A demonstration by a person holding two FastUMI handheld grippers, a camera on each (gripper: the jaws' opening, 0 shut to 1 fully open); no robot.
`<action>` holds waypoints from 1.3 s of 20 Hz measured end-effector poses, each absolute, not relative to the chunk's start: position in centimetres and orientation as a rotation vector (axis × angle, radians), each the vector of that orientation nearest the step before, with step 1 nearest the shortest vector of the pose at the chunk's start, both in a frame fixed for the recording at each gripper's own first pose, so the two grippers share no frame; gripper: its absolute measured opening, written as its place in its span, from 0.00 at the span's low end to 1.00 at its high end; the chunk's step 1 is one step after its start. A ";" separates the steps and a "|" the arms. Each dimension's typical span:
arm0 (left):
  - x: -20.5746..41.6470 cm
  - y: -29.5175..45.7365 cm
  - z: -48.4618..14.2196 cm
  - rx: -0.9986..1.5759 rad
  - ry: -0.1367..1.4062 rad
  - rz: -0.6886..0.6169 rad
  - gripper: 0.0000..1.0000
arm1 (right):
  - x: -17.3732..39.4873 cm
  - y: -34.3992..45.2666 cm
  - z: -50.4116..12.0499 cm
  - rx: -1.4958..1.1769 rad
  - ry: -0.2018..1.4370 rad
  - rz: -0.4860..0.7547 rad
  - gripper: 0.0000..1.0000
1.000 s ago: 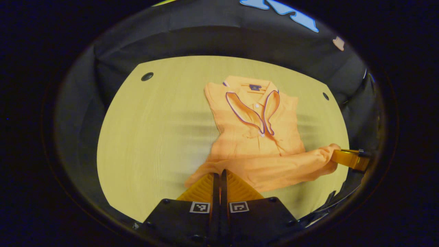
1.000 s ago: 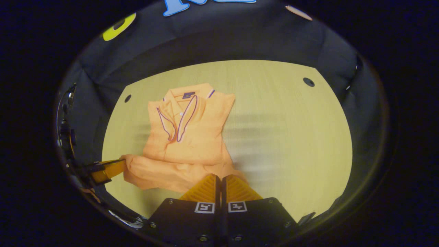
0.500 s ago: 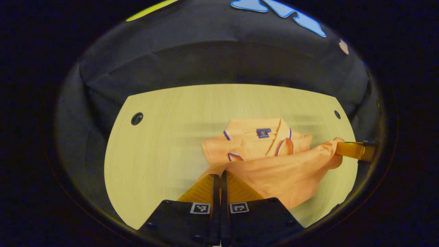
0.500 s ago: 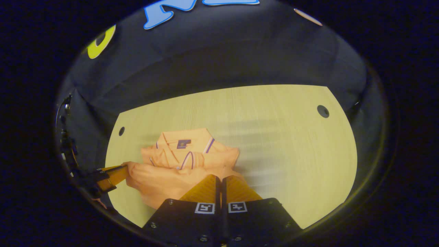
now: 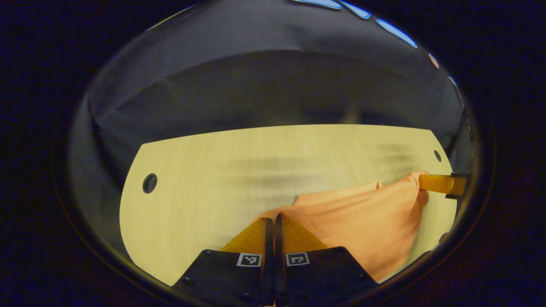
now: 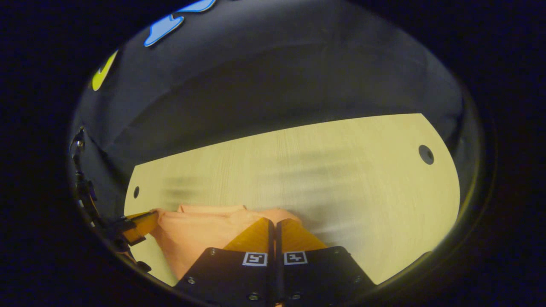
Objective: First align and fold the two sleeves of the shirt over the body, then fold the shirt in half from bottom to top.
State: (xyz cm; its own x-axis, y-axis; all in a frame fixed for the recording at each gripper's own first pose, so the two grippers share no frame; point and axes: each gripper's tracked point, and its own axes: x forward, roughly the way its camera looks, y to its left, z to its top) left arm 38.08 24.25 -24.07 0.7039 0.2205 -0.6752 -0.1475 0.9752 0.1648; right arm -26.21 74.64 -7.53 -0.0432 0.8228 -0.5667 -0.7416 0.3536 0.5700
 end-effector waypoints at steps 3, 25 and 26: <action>39.7 24.6 -25.2 0.118 0.744 0.195 0.06 | -26.4 74.6 -7.8 0.079 0.978 1.260 0.00; 31.8 20.1 -16.9 0.007 0.598 0.190 0.75 | -27.4 66.2 -0.4 0.186 0.874 1.264 0.49; 30.8 19.3 -15.7 0.005 0.588 0.186 0.79 | -27.7 65.1 0.4 0.188 0.862 1.268 0.49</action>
